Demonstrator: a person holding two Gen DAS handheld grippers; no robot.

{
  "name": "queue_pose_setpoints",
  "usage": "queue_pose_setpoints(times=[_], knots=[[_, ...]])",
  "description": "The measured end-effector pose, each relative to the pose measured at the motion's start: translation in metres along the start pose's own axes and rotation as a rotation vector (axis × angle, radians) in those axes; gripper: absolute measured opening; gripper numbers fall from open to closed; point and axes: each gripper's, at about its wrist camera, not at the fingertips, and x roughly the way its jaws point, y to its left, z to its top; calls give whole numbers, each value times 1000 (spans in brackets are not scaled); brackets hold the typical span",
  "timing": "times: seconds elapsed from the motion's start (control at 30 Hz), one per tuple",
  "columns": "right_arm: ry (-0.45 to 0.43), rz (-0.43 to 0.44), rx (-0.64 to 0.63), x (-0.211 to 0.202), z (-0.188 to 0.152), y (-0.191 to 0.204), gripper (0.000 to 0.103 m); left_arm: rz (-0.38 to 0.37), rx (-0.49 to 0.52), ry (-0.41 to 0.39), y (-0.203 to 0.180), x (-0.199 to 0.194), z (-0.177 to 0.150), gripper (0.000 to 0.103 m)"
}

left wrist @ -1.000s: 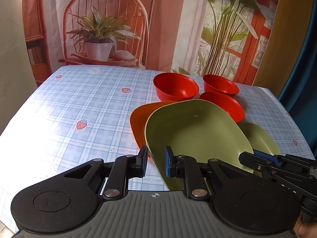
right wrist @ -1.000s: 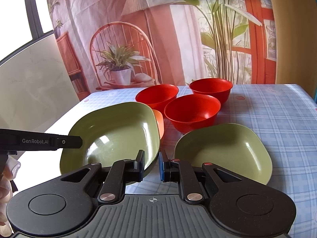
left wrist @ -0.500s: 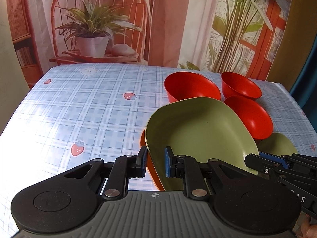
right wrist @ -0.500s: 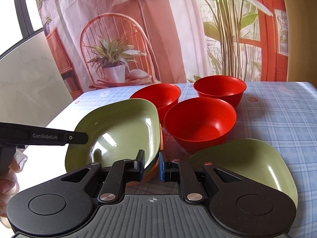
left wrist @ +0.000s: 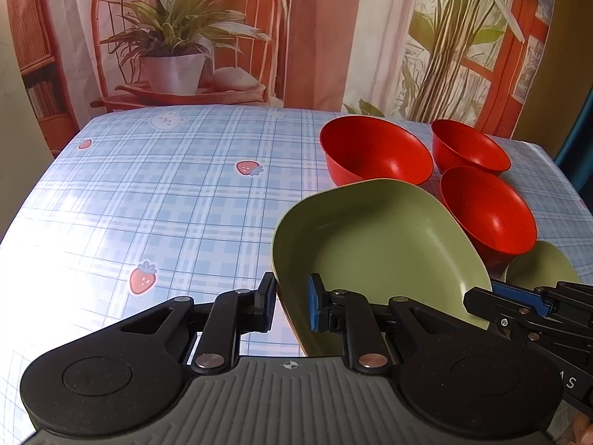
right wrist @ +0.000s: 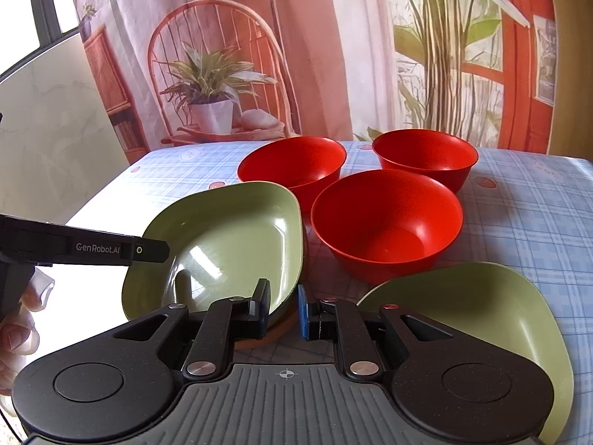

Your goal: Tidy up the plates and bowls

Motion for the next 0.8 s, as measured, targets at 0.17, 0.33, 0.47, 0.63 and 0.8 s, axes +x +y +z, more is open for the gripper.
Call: queue_pose_setpoints(times=[0.17, 0.33, 0.47, 0.63, 0.8], knots=[[6, -13, -21, 0, 1, 3, 15, 8, 16, -4, -2, 0, -1, 18], [10, -25, -39, 0, 2, 6, 17, 2, 9, 0, -2, 1, 0, 23], [3, -38, -49, -4, 3, 6, 18, 5, 5, -3, -2, -2, -1, 26], [-13, -41, -55, -13, 4, 5, 21, 22, -4, -30, -4, -13, 0, 36], [-47, -48, -66, -29, 7, -2, 21, 8, -7, -66, -16, -30, 1, 36]])
